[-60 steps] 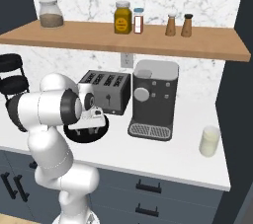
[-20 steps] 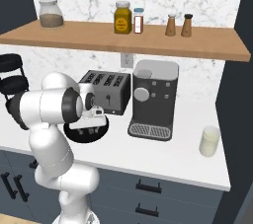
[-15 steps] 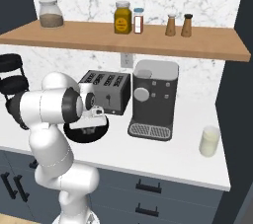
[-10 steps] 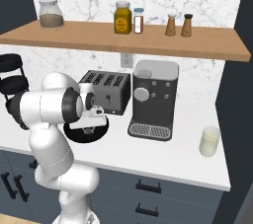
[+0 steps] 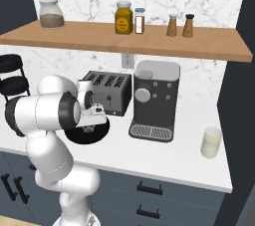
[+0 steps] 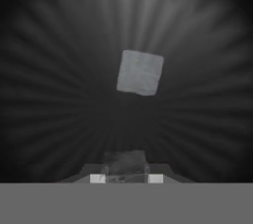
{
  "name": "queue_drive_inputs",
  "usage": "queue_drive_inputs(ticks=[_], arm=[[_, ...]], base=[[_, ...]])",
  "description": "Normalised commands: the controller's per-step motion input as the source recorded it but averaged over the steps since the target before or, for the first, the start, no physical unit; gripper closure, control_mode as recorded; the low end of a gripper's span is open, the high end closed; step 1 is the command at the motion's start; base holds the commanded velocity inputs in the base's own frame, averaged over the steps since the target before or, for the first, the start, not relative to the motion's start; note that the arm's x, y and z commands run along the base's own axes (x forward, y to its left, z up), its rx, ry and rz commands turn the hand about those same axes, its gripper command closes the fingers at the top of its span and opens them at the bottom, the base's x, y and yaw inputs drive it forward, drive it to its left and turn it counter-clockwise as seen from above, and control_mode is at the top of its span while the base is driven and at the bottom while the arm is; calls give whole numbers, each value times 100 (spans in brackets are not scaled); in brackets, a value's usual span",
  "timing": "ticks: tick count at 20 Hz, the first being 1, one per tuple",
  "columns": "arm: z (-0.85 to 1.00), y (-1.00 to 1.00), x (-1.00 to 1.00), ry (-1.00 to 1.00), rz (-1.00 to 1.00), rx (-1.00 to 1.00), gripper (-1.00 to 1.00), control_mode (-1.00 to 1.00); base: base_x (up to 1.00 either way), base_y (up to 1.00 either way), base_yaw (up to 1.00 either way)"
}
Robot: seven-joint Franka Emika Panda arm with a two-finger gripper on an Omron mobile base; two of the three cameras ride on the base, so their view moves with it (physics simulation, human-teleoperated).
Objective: Grab a lemon wedge from the fridge and one ice cube from the ice bowl, and put them in the glass of lemonade.
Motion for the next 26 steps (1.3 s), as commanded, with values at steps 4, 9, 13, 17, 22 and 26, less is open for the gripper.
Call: queue_drive_inputs(ticks=[4, 9, 13, 17, 22, 26], arm=[[35, 0, -16, -14, 0, 0, 100, -100], [34, 0, -15, -12, 0, 1, 100, -100], [34, -9, -59, -21, 0, 11, 100, -100], [81, -24, -81, -29, -1, 1, 100, -100], [100, -71, -82, -17, -15, 0, 100, -100], [100, -100, -56, -2, -30, 0, 100, -100]], base=[[0, 0, 0], [0, 0, 0], [0, 0, 0], [0, 0, 0], [0, 0, 0], [0, 0, 0]])
